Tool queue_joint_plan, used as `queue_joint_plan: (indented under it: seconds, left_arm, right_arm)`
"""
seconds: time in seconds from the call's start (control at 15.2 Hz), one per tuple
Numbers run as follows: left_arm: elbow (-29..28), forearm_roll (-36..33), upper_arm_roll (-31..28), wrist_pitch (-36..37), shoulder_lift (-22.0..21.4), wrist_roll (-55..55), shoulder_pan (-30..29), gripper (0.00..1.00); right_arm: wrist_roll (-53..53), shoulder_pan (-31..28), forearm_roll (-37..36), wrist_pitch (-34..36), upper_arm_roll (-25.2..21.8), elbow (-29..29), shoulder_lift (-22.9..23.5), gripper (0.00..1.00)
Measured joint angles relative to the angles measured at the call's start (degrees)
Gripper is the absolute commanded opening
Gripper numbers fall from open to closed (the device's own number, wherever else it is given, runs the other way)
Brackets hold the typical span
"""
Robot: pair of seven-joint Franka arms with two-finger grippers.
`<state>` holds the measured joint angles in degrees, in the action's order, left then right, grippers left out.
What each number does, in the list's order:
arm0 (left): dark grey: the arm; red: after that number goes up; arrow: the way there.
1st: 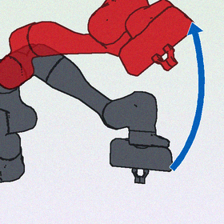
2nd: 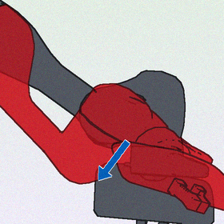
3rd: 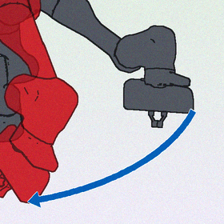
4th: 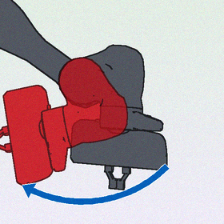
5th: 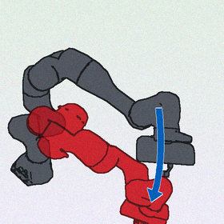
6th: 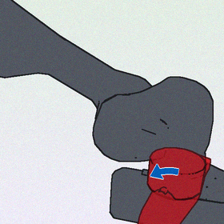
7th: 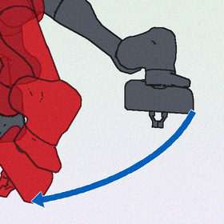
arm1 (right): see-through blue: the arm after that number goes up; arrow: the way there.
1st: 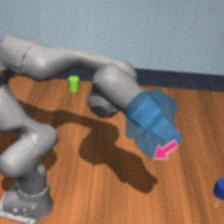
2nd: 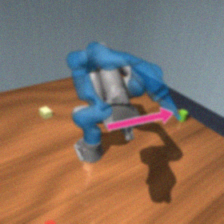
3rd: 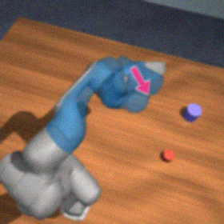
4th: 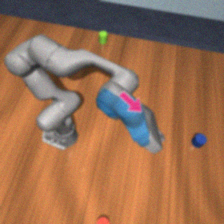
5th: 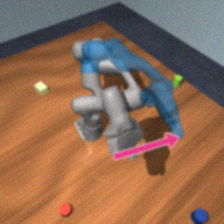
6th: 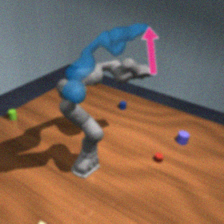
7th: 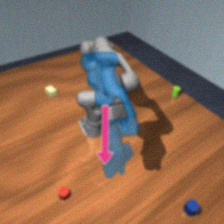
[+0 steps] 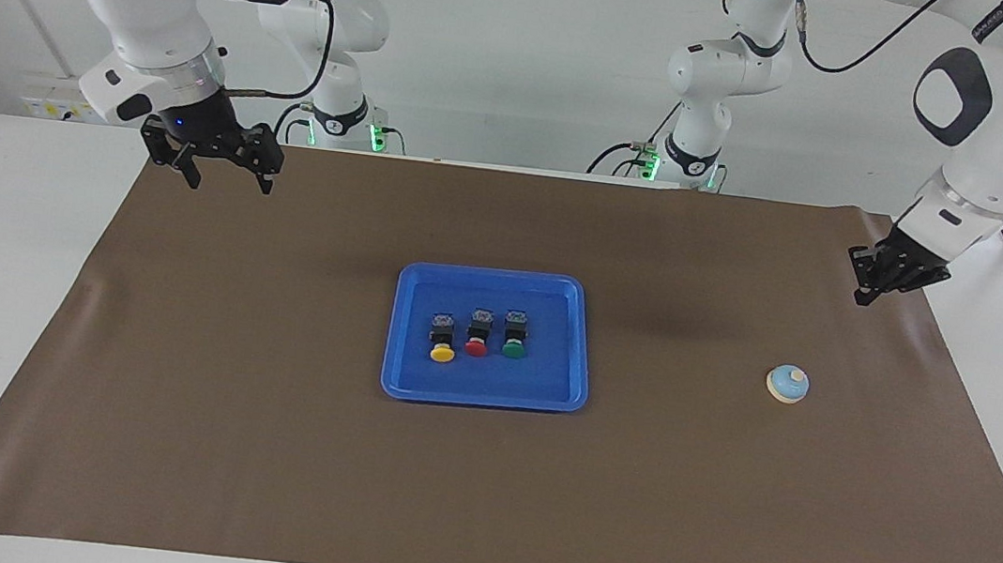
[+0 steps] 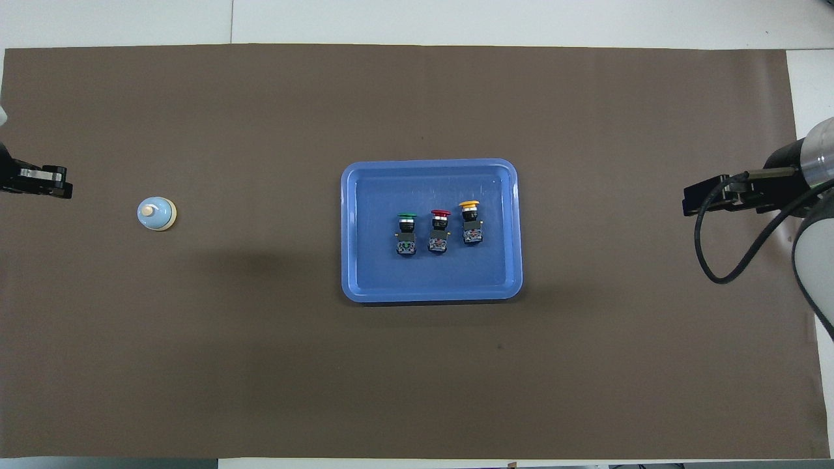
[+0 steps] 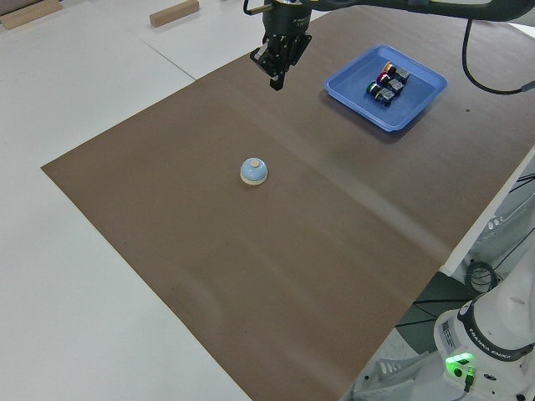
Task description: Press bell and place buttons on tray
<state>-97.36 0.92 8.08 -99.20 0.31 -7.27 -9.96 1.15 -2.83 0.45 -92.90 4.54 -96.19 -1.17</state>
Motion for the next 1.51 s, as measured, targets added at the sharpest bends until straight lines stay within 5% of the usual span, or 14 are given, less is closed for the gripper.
queue_joint_plan:
  seconds: [0.07, 0.2, 1.51]
  left_arm:
    - [0.0, 0.2, 0.3, 0.9, -1.1, 1.2, 0.3, 0.02]
    - [0.0, 0.2, 0.7, 2.3, -2.3, 3.1, 1.3, 0.99]
    - [-0.5, 0.2, 0.7, 3.4, -2.6, 3.7, 1.6, 1.0]
  right_arm:
    - [0.0, 0.0, 0.0, 0.0, 0.0, 0.0, 0.0, 1.0]
    - [0.0, 0.0, 0.0, 0.0, 0.0, 0.0, 0.0, 1.0]
    - [0.0, 0.0, 0.0, 0.0, 0.0, 0.0, 0.0, 1.0]
